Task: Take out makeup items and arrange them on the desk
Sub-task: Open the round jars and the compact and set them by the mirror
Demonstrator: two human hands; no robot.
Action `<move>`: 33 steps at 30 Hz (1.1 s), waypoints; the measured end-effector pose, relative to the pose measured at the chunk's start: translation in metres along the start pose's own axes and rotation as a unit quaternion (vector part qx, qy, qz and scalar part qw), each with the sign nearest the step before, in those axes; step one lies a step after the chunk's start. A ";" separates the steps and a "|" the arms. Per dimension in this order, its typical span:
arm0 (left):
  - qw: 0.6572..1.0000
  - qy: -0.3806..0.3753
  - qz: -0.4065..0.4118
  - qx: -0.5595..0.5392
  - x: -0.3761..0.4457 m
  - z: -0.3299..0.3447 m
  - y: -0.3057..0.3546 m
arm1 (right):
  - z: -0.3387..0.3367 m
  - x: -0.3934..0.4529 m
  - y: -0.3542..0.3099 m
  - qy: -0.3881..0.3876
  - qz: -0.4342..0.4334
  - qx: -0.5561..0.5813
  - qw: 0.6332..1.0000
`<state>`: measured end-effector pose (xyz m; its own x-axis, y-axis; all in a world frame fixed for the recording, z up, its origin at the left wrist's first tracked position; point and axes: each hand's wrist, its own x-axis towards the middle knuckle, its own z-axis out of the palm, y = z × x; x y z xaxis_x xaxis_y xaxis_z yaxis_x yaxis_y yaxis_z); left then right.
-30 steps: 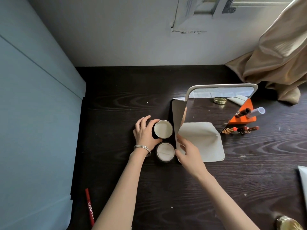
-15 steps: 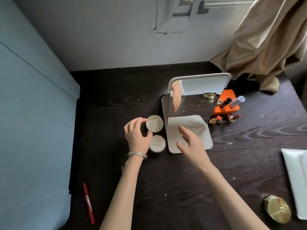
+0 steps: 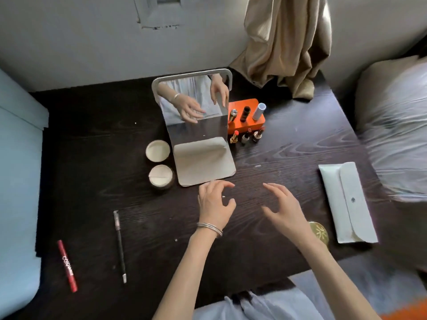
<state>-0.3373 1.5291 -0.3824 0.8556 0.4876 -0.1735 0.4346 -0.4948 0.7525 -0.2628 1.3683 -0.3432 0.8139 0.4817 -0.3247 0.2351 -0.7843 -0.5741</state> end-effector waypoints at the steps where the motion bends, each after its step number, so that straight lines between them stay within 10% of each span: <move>1: 1.000 -0.011 -0.001 0.001 -0.004 0.012 0.006 | -0.004 -0.005 0.015 -0.012 0.009 -0.013 1.000; 23: 0.986 -0.140 -0.088 0.020 -0.054 0.169 0.079 | -0.044 -0.033 0.153 -0.201 0.051 -0.121 0.971; 33: 0.977 -0.159 -0.133 -0.044 -0.041 0.164 0.085 | -0.032 -0.019 0.134 -0.157 -0.009 -0.178 0.971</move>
<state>-0.2891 1.3495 -0.4157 0.7663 0.3350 -0.5483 0.6392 -0.3101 0.7038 -0.2294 1.2416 -0.3899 0.6199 0.5476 -0.5620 0.4617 -0.8337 -0.3031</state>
